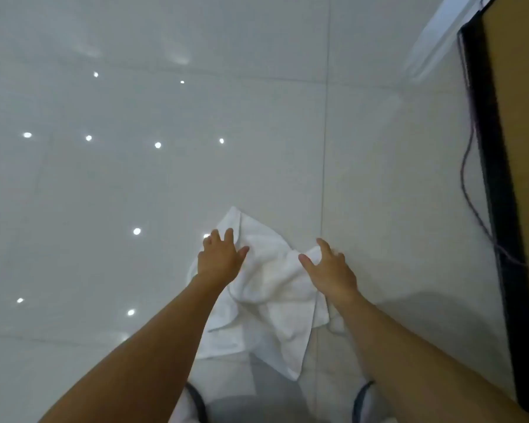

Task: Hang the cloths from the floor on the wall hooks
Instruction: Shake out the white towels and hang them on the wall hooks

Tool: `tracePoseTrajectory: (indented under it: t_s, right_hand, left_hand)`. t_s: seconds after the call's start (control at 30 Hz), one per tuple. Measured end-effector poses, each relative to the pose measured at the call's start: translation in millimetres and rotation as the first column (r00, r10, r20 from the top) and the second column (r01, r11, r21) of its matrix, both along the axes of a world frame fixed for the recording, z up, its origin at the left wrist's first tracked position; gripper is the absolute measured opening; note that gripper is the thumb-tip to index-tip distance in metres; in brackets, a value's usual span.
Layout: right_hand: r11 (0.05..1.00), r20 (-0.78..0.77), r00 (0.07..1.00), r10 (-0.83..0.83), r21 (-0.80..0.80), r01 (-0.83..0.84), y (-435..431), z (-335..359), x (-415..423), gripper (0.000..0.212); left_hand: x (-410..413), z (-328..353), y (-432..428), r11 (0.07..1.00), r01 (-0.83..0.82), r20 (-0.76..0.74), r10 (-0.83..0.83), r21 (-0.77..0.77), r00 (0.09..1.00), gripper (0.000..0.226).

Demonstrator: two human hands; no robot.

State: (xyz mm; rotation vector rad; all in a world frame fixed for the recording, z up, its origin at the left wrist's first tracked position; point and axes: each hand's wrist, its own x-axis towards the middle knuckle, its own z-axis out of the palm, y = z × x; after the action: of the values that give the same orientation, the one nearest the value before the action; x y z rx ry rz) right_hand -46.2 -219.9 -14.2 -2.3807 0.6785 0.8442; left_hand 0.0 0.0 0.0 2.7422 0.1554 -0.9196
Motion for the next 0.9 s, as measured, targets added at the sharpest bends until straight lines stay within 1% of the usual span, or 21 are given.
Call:
tracePoseTrajectory:
  t_s: [0.1, 0.17, 0.23, 0.3, 0.37, 0.43, 0.47, 0.5, 0.53, 0.7, 0.8, 0.9]
  right_hand:
    - [0.999, 0.0, 1.0, 0.023, 0.029, -0.023, 0, -28, 1, 0.069]
    - [0.998, -0.021, 0.999, 0.03, 0.058, -0.029, 1, -43, 1, 0.069]
    - [0.997, -0.019, 0.999, 0.033, 0.073, -0.032, 5, -54, -2, 0.065]
    - [0.994, 0.032, 0.999, 0.032, 0.1, -0.035, 12, -60, -4, 0.054]
    - [0.989, 0.11, 0.994, -0.023, 0.151, 0.006, 19, -60, -4, 0.039]
    - [0.982, 0.174, 0.981, -0.087, 0.183, 0.054, 26, -49, 1, 0.025]
    - [0.98, 0.198, 0.975, -0.103, 0.188, 0.065, 28, -39, 4, 0.02]
    - [0.978, 0.21, 0.971, -0.111, 0.195, 0.069, 31, -24, 8, 0.017]
    - [0.975, 0.225, 0.968, -0.113, 0.213, 0.064, 33, -7, 12, 0.016]
    - [0.967, 0.303, 0.949, -0.087, 0.253, 0.008, 41, 114, 40, 0.017]
    - [0.966, 0.338, 0.939, -0.057, 0.256, -0.034, 48, 203, 57, 0.018]
    - [0.964, 0.391, 0.918, -0.061, 0.263, -0.048, 55, 307, 75, 0.019]
  left_hand:
    - [6, -30, 7, 0.999, -0.023, -0.019, 0.024, 0.023, 1.0, 0.068]
    - [10, -48, 12, 0.995, -0.099, -0.06, 0.097, -0.025, 0.993, 0.07]
    - [8, -60, 14, 0.978, -0.18, -0.09, 0.171, -0.104, 0.981, 0.067]
    - [6, -67, 14, 0.964, -0.211, -0.083, 0.2, -0.16, 0.976, 0.055]
    - [5, -69, 13, 0.939, -0.258, -0.084, 0.245, -0.229, 0.966, 0.046]
    - [5, -57, 10, 0.896, -0.315, -0.116, 0.294, -0.311, 0.949, 0.035]
    - [5, -47, 10, 0.886, -0.319, -0.115, 0.298, -0.337, 0.948, 0.025]
    - [6, -33, 10, 0.879, -0.319, -0.102, 0.303, -0.354, 0.948, 0.016]
    - [7, -16, 12, 0.872, -0.321, -0.09, 0.31, -0.368, 0.946, 0.014]
    - [19, 105, 18, 0.843, -0.325, -0.013, 0.354, -0.429, 0.935, 0.038]
    - [30, 196, 25, 0.816, -0.337, 0.027, 0.395, -0.471, 0.918, 0.041]
    - [45, 295, 38, 0.777, -0.353, 0.065, 0.449, -0.52, 0.891, 0.045]
